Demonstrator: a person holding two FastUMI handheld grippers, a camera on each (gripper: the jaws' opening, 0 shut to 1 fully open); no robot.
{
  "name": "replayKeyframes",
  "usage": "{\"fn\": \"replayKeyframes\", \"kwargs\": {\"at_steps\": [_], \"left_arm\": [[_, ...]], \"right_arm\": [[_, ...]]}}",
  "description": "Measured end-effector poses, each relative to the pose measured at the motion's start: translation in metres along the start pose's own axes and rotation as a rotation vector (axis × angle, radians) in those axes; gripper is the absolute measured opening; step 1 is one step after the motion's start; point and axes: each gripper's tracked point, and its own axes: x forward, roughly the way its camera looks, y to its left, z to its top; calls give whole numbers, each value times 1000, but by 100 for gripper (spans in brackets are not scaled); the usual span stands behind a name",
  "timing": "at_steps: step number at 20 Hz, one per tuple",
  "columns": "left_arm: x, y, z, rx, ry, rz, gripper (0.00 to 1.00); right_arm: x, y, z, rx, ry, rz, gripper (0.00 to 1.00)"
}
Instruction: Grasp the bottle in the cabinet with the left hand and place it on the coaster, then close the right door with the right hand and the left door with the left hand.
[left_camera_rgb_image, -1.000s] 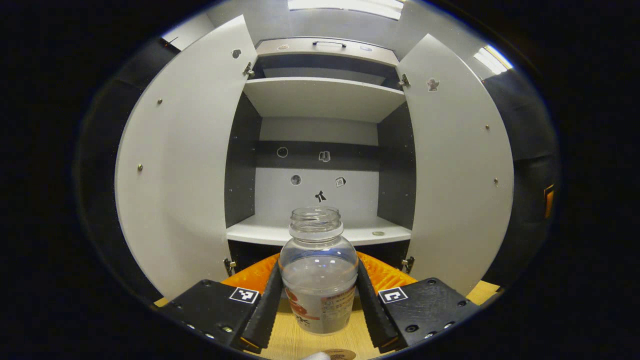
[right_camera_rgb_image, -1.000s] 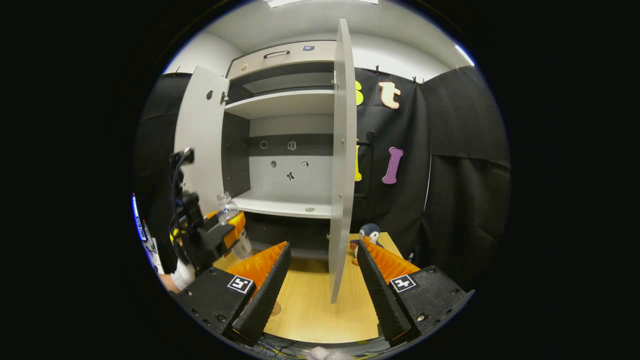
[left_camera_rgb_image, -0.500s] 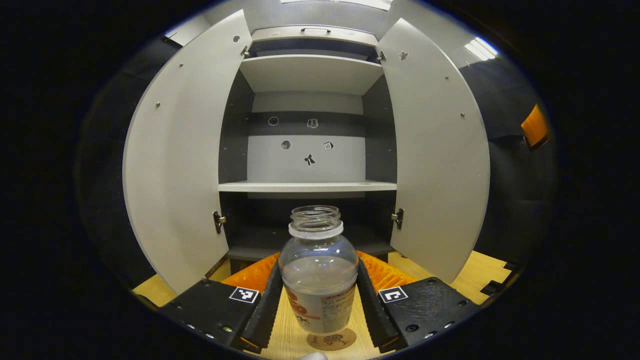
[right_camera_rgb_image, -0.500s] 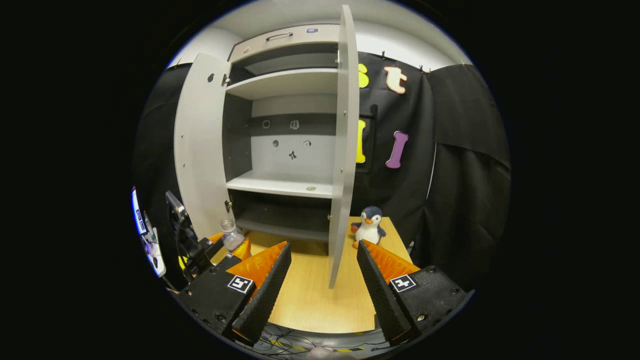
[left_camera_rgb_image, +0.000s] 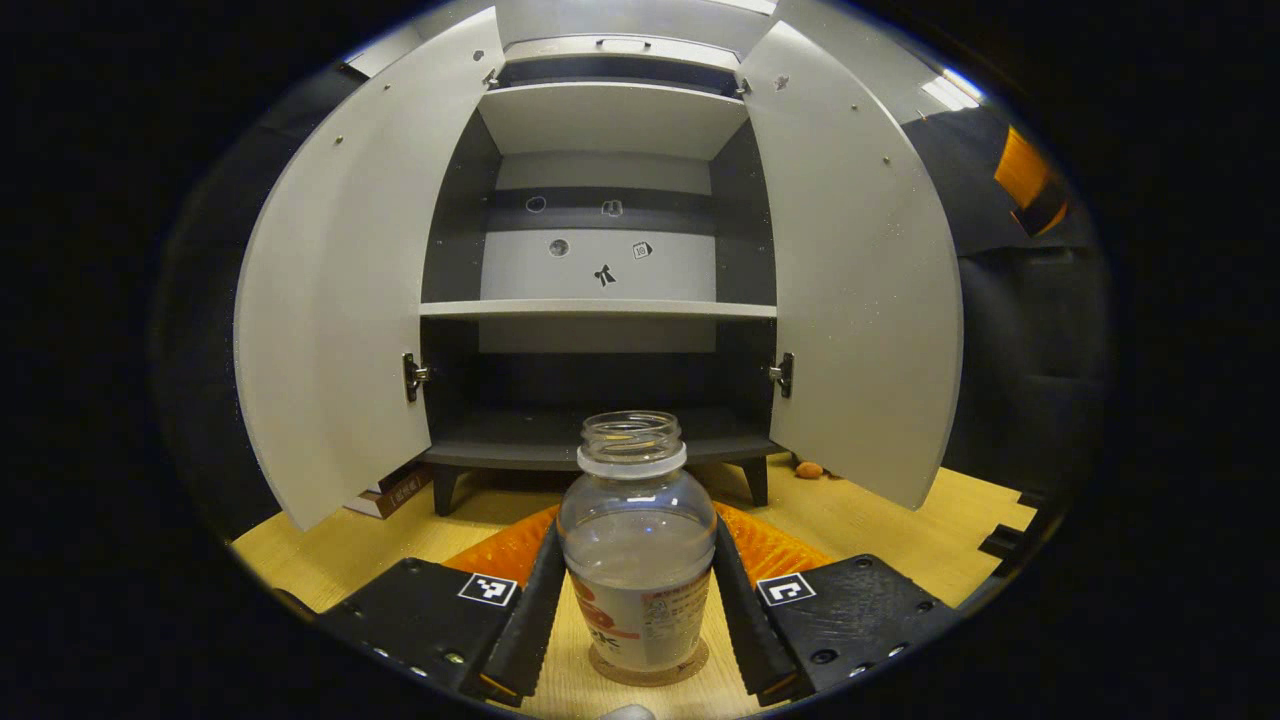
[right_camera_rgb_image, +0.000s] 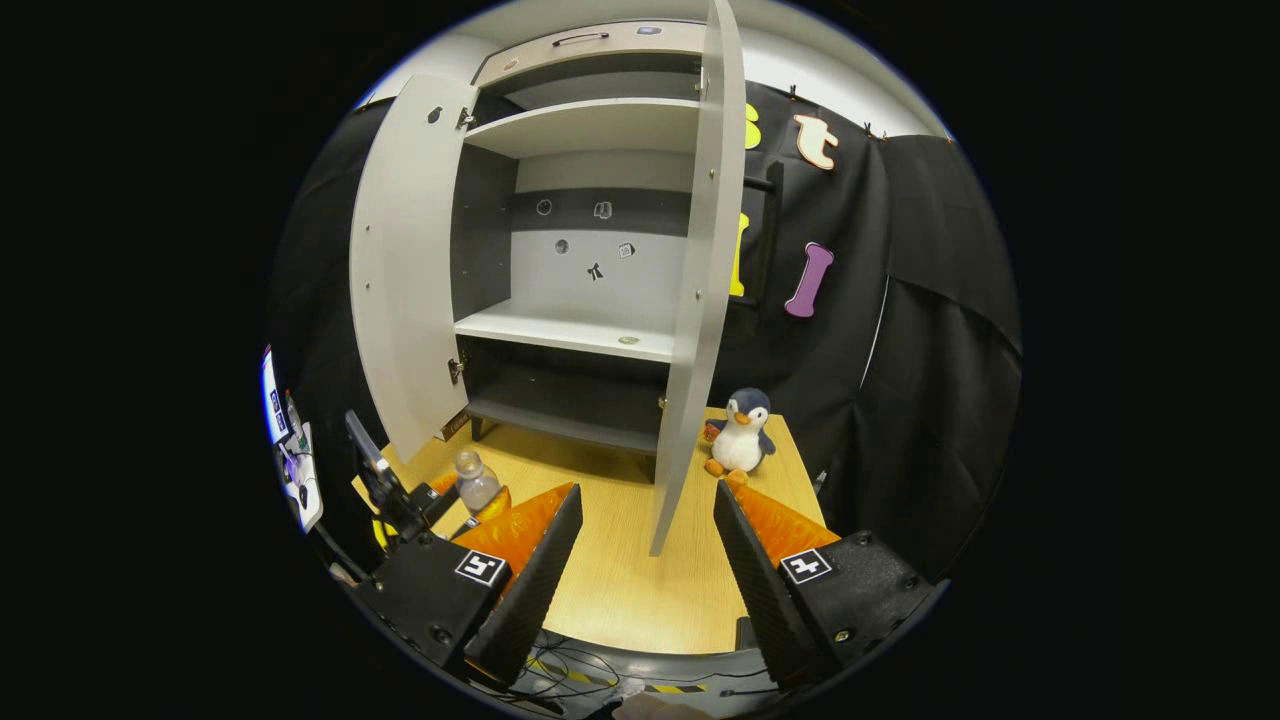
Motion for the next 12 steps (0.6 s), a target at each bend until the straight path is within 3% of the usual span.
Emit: {"fn": "replayKeyframes", "kwargs": {"at_steps": [7, 12], "left_arm": [[6, 7, -31, -15, 6, 24, 72], [7, 2, -32, 17, -22, -8, 75]], "right_arm": [[1, -2, -8, -39, 34, 13, 82], [1, -2, -9, -55, 47, 22, 82]]}}
